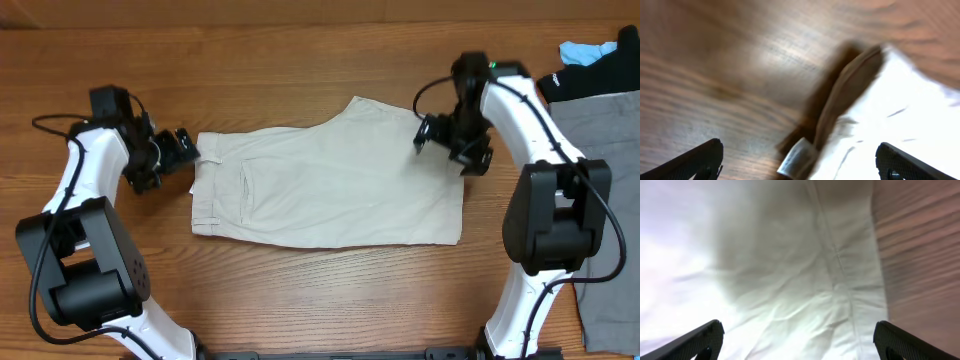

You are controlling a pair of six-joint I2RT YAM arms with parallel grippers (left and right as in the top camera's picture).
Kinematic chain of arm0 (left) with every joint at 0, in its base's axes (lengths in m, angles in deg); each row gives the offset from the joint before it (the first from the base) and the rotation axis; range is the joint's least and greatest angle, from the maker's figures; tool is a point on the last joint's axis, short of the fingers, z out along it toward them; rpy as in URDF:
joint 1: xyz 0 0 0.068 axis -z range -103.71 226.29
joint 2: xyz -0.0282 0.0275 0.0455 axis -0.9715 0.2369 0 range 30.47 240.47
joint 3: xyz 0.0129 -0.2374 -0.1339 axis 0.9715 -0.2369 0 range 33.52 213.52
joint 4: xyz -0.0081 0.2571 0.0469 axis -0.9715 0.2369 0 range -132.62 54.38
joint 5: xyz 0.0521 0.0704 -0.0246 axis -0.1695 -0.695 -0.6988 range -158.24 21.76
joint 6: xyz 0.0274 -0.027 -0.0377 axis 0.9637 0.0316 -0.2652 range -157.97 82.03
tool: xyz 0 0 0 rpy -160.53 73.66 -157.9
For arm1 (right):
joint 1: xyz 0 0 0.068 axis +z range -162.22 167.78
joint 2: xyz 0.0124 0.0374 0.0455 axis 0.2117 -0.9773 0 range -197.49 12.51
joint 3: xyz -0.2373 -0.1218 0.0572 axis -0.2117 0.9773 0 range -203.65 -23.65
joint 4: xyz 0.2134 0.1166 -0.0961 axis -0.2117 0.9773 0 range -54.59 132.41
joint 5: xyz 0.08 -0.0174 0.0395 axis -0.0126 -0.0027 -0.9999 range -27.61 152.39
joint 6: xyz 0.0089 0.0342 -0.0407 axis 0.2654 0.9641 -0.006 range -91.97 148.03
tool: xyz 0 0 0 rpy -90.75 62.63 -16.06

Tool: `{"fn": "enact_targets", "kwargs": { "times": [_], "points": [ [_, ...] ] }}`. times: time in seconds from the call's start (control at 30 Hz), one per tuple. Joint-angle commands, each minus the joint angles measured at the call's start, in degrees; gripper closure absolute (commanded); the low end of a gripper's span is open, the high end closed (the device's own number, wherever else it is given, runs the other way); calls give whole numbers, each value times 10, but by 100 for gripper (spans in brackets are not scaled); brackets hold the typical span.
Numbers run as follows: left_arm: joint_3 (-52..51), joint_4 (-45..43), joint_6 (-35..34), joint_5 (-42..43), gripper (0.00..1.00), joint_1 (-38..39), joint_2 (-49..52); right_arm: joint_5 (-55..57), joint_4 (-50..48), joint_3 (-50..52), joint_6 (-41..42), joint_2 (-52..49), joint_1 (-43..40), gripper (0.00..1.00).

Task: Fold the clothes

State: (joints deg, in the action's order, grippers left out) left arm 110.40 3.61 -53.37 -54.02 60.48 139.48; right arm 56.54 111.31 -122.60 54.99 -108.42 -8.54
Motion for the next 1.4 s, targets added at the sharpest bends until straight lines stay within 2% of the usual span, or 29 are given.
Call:
{"fn": "enact_targets", "kwargs": {
  "times": [0.0, 0.03, 0.1, 0.4, 0.93, 0.97, 1.07, 1.13, 1.2, 1.23, 1.37],
  "points": [
    [14, 12, 55, 27, 0, -2, 1, 31, 43, -73, 5, 13, -3, 0],
    [6, 13, 99, 59, 0, -2, 1, 57, 61, -93, 21, 21, -3, 0],
    [-1, 18, 139, 99, 0, -2, 4, 88, 82, -116, 33, 33, -3, 0],
    [-22, -2, 160, 138, 0, 17, 61, 83, 112, -129, 21, 99, -3, 0],
    [-22, -27, 163, 145, 0, 74, 180, 58, 104, -129, 16, 101, 4, 0],
    [-22, -28, 163, 144, 3, 79, 183, 55, 103, -129, 16, 101, 4, 0],
    [-22, -33, 163, 143, 34, 89, 192, 44, 99, -128, 15, 101, 4, 0],
    [-22, -34, 163, 141, 57, 93, 192, 44, 99, -128, 15, 101, 4, 0],
    [-21, -34, 163, 135, 86, 94, 192, 45, 99, -128, 15, 101, 4, 0],
    [-21, -34, 160, 126, 96, 94, 192, 45, 99, -128, 15, 101, 4, 0],
    [-17, -30, 134, 73, 96, 87, 192, 45, 99, -127, 15, 101, 4, 0]
  ]
}}
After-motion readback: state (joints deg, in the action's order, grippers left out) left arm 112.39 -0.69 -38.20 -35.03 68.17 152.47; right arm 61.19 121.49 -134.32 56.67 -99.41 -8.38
